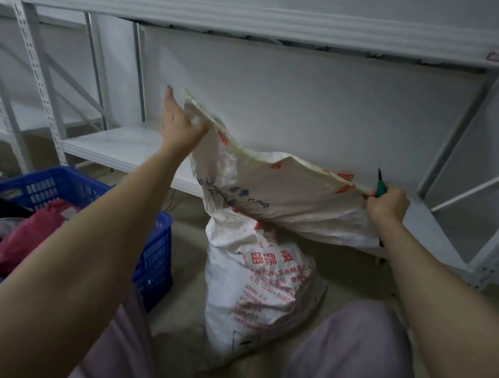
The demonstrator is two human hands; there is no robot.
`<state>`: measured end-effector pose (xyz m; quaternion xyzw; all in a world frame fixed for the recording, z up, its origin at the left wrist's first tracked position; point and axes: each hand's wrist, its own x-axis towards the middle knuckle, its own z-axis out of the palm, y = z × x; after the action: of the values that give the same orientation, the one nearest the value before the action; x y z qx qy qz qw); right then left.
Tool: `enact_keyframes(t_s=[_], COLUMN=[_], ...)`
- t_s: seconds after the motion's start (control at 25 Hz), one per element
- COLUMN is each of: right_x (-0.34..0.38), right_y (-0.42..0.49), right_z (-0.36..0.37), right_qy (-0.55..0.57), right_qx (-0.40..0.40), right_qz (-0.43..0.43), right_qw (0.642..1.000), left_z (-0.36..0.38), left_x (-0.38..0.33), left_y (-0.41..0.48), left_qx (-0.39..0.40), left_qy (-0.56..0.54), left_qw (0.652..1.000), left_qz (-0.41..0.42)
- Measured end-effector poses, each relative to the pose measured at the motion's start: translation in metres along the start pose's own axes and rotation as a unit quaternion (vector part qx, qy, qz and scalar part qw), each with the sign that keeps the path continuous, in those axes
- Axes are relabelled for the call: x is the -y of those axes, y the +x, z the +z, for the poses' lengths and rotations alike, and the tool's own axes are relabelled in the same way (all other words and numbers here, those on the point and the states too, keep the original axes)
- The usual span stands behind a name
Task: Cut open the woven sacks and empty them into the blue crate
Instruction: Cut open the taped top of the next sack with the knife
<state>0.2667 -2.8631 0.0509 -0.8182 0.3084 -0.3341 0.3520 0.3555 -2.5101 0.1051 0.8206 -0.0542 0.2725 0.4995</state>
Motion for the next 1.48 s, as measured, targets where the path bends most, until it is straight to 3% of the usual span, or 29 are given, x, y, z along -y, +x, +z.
enact_keyframes(t_s=[0.2,0.28,0.44,0.56,0.68,0.84,1.0,1.08,1.28,1.48], right_x=[0.005,0.015,0.064,0.101,0.113,0.100,0.067,0.052,0.025,-0.007], right_y=[0.008,0.007,-0.008,-0.034,-0.069,-0.095,-0.093,-0.088,-0.091,-0.105], right_z=[-0.001,0.003,0.004,0.009,0.028,0.067,0.106,0.121,0.148,0.162], right_qy=[-0.005,0.028,0.141,0.228,0.272,0.229,0.160,0.128,0.127,0.130], right_qx=[0.031,0.060,0.117,0.214,0.302,0.323,0.320,0.337,0.418,0.501], right_qz=[0.012,-0.016,-0.068,-0.135,-0.165,-0.163,-0.152,-0.153,-0.150,-0.139], right_qw=[0.999,0.998,0.981,0.940,0.899,0.904,0.921,0.920,0.887,0.844], left_z=[0.002,0.020,0.048,0.061,0.066,0.060,0.055,0.055,0.064,0.074], left_x=[-0.026,-0.024,-0.018,-0.025,-0.029,-0.011,0.033,0.051,0.095,0.109], left_y=[0.017,0.004,-0.016,-0.027,-0.032,-0.036,-0.055,-0.069,-0.088,-0.105], left_qx=[0.089,0.064,0.011,0.029,-0.002,0.032,0.122,0.182,0.171,0.194], left_qy=[-0.008,0.033,0.085,0.079,0.055,0.022,0.063,0.013,-0.033,0.001], left_qw=[0.991,0.991,0.994,0.996,0.998,0.996,0.980,0.969,0.976,0.962], left_qz=[0.095,0.110,0.061,0.040,0.031,0.086,0.143,0.163,0.128,0.190])
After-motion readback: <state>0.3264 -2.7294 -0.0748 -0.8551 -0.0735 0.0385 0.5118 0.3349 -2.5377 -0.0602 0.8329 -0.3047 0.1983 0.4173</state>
